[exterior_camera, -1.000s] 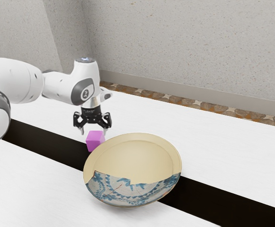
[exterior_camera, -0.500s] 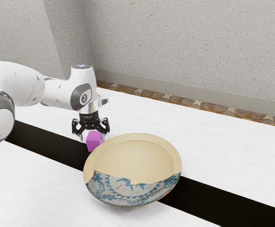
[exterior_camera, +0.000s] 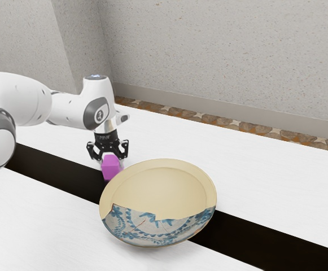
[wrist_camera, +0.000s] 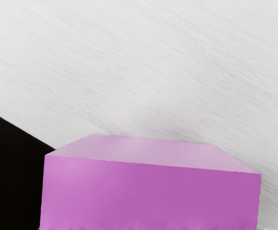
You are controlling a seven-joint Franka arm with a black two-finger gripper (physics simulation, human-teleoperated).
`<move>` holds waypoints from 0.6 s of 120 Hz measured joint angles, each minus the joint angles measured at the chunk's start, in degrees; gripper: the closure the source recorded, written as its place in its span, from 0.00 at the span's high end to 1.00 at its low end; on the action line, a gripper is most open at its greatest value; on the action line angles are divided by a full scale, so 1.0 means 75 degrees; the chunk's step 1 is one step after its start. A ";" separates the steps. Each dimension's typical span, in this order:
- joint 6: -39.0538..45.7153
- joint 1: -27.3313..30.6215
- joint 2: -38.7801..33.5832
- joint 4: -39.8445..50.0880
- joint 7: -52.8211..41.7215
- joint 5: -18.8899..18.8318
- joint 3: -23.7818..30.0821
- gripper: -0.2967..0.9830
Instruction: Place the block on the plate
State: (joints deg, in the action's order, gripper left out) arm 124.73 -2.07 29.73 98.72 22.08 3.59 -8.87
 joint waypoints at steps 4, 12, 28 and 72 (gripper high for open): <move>-0.0001 -0.0002 -0.0096 0.0016 0.0004 -0.0014 0.0000 0.51; -0.0021 -0.0004 -0.0357 0.0040 0.0016 -0.0035 0.0000 0.51; -0.0104 -0.0160 -0.1111 0.0354 0.0088 -0.0046 -0.0001 0.51; -0.0478 -0.0687 -0.2438 0.1377 0.1398 -0.0037 0.1208 0.54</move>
State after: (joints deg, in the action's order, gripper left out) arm 121.14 -7.23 11.45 109.04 32.57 3.31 0.19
